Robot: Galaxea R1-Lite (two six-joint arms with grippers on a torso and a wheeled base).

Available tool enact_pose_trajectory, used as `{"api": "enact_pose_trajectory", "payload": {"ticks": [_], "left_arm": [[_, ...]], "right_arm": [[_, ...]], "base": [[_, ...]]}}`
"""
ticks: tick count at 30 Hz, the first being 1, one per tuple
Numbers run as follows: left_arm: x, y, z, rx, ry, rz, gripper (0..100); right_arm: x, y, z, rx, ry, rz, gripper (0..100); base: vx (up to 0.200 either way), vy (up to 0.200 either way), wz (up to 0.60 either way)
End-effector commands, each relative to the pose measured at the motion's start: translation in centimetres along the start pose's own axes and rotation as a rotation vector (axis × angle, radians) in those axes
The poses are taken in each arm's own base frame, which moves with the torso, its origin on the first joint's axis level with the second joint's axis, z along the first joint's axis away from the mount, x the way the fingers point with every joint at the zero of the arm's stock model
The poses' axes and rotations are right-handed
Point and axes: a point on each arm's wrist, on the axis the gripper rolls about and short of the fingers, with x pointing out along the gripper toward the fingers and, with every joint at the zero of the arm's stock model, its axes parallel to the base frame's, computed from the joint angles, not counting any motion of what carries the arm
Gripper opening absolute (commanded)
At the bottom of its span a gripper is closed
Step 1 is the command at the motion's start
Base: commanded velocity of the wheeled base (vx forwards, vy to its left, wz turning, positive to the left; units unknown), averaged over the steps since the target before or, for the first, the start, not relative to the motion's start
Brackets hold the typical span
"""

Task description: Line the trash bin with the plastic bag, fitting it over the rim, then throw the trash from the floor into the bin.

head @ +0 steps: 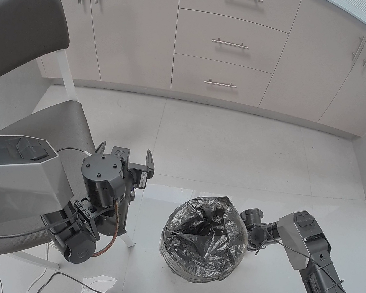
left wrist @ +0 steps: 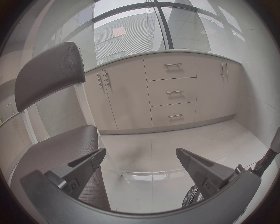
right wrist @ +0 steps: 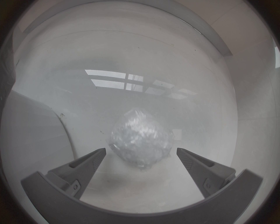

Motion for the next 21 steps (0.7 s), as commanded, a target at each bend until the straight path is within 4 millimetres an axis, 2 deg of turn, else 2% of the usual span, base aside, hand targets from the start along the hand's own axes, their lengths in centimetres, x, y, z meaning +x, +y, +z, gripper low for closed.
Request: {"api": "enact_pose_trajectory", "payload": {"ticks": [1,10,20,21], "left_arm": [[0.02,-0.02,-0.08,0.001,0.001,0.000,100],[0.02,-0.02,-0.08,0.001,0.001,0.000,100],[0.03,-0.06,-0.25,0.004,0.005,-0.001,100],[0.03,-0.06,-0.25,0.004,0.005,-0.001,100]], "right_arm": [[0.01,0.16,0.22,-0.024,-0.027,0.008,100],[0.33,1.13,0.37,-0.143,-0.109,0.050,100],[0.58,0.48,0.45,-0.134,-0.108,0.039,100],[0.64,0.34,0.47,-0.131,-0.107,0.037,0]], "base": [[0.000,0.000,0.00],[0.000,0.000,0.00],[0.000,0.000,0.00],[0.000,0.000,0.00]]}}
